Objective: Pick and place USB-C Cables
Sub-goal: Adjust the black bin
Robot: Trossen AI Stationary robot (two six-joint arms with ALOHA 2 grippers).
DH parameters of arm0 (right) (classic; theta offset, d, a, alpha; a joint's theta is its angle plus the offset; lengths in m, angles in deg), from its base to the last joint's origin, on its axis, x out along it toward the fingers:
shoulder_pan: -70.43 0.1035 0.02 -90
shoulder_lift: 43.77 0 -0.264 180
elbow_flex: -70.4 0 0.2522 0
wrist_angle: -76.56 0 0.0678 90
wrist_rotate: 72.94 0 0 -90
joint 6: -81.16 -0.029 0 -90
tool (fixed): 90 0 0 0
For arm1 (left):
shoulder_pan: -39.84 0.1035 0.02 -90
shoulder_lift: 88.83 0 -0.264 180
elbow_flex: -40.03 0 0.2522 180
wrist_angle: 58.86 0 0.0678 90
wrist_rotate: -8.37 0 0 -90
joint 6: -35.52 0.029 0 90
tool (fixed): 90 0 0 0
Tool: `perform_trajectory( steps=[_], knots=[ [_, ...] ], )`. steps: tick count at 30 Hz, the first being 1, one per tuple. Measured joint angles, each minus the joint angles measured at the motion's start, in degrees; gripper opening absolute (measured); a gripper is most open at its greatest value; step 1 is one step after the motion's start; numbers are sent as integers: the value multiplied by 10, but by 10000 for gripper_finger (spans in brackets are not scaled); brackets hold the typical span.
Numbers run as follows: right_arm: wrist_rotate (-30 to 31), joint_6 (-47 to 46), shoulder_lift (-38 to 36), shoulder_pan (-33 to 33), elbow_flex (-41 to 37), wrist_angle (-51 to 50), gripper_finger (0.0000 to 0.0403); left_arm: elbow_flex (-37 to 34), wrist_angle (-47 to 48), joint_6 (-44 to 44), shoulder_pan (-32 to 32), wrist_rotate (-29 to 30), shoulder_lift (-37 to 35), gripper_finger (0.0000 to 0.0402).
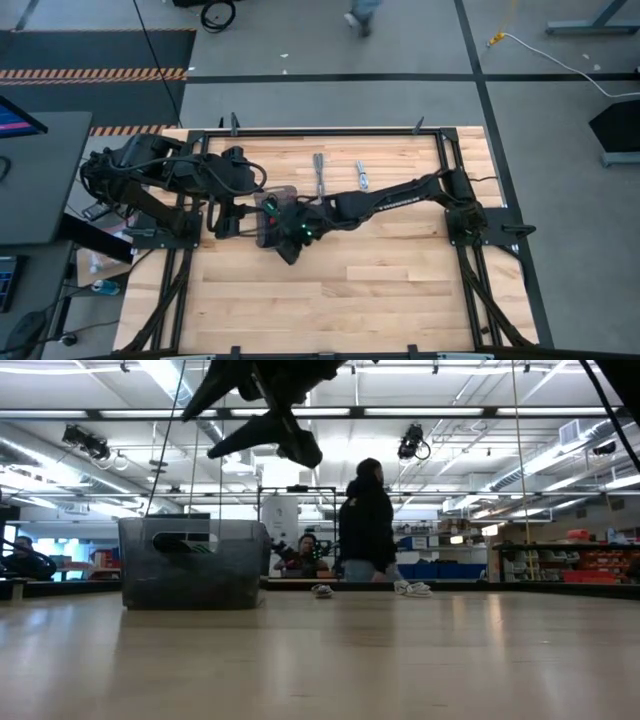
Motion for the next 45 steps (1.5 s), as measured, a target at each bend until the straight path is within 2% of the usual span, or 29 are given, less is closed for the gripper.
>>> perform_trajectory(
  steps=[11, 20, 32, 38, 42, 45],
  knots=[
    [-4, 144, 1, 1, 0, -140, 184, 0, -1, -3, 0, 0, 0, 204],
    [-85, 273, 1, -28, 0, -150, 185, 0, -1, -23, 0, 0, 0, 204],
    [-105, 496, 1, -37, 0, -170, 185, 0, -2, -28, 0, 0, 0, 204],
    [-98, 655, 1, -37, 0, -220, 185, 0, -24, -38, 0, 7, 0, 204],
    [-51, 769, 1, -35, 0, -257, 185, 0, -32, -61, 0, 34, 0, 204],
    [-24, 821, 1, -36, 0, -266, 182, 0, -32, -78, 0, 53, 0, 204]
  ],
)
